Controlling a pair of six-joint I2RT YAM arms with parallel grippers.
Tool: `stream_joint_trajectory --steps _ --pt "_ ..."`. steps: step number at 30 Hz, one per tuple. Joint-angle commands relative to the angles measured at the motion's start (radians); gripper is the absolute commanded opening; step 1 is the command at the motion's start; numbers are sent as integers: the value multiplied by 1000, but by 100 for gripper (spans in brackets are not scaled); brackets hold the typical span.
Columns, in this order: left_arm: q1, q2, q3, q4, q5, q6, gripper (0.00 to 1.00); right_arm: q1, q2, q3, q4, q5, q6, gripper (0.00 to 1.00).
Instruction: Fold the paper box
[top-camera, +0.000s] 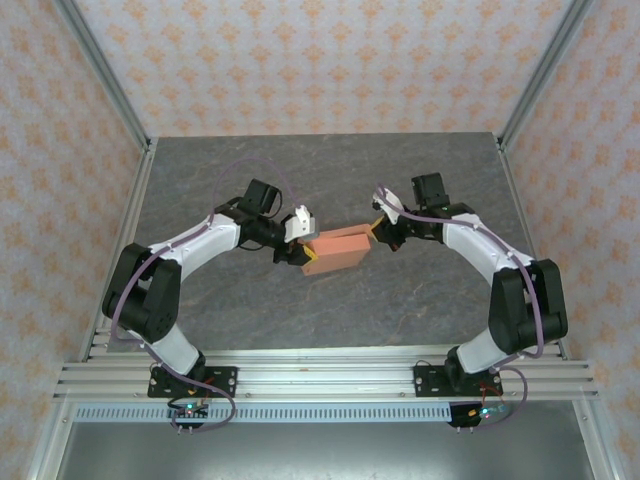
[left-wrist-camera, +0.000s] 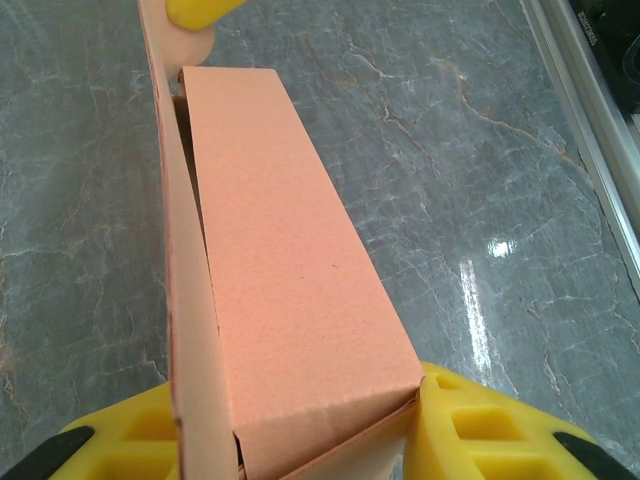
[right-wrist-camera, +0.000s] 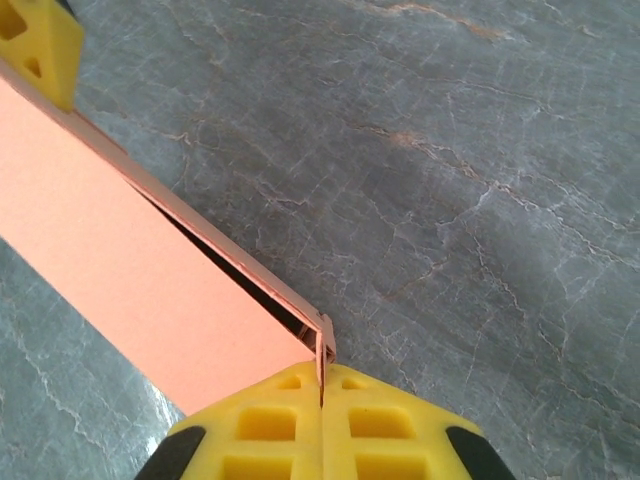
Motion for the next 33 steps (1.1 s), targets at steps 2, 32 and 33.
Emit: stream_joint_trajectory --steps 2,32,33 --pt "-6 13 6 44 -66 -37 26 67 -51 58 -7 152 225 0" --pt "-50 77 88 -35 -281 -76 30 248 -9 251 -253 684 925 0" --pt "-49 83 97 -57 -292 -63 30 248 -5 268 -278 683 912 0"
